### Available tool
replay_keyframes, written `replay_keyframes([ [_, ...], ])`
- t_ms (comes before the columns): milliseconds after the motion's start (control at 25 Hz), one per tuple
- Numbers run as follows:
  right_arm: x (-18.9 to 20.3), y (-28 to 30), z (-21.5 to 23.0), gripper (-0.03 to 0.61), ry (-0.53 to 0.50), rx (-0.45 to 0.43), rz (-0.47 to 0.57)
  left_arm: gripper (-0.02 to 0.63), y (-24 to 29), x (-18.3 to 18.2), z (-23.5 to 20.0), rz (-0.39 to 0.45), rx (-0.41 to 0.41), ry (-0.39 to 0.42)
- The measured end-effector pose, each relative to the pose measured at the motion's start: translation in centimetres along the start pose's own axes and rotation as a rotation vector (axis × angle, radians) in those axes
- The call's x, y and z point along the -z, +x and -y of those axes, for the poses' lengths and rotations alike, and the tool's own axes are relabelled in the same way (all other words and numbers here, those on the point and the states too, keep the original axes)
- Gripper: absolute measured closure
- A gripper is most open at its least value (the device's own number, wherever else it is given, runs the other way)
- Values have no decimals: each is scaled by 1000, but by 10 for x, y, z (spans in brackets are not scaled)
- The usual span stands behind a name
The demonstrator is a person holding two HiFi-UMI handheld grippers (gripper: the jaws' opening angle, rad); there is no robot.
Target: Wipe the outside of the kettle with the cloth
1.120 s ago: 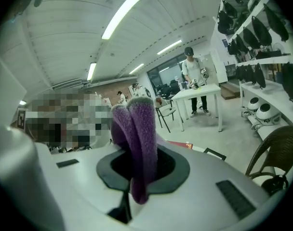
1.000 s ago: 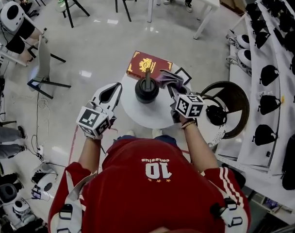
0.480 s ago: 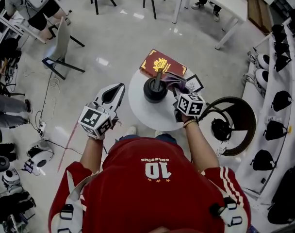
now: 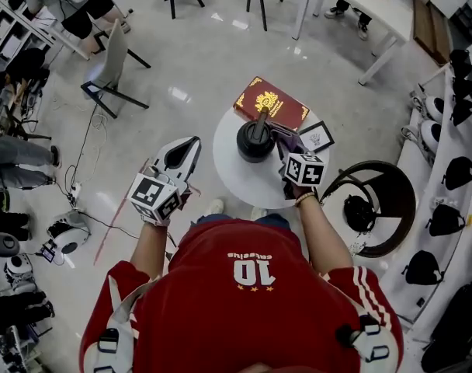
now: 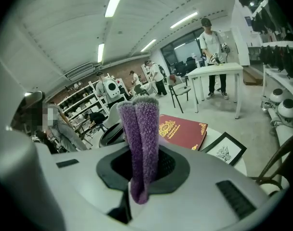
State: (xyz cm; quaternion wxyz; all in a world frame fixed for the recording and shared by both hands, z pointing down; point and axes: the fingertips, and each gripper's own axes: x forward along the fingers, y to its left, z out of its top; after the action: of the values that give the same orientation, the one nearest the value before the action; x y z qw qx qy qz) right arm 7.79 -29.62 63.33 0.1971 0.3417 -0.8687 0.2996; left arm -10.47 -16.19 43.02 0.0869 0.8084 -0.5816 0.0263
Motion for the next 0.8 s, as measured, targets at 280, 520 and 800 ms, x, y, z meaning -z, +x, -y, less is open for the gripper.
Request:
replay_keyframes([
  [280,13,-14,-6,531,-49,-53,-42,607,10,-1,20,7,23,12],
  [520,27,-27,-16,531,-47,-85,-66,607,25,-3,33,3,87,22],
  [800,42,-36,-30,531,-49,-58,-70,607,33,-2,35,13,182,36],
])
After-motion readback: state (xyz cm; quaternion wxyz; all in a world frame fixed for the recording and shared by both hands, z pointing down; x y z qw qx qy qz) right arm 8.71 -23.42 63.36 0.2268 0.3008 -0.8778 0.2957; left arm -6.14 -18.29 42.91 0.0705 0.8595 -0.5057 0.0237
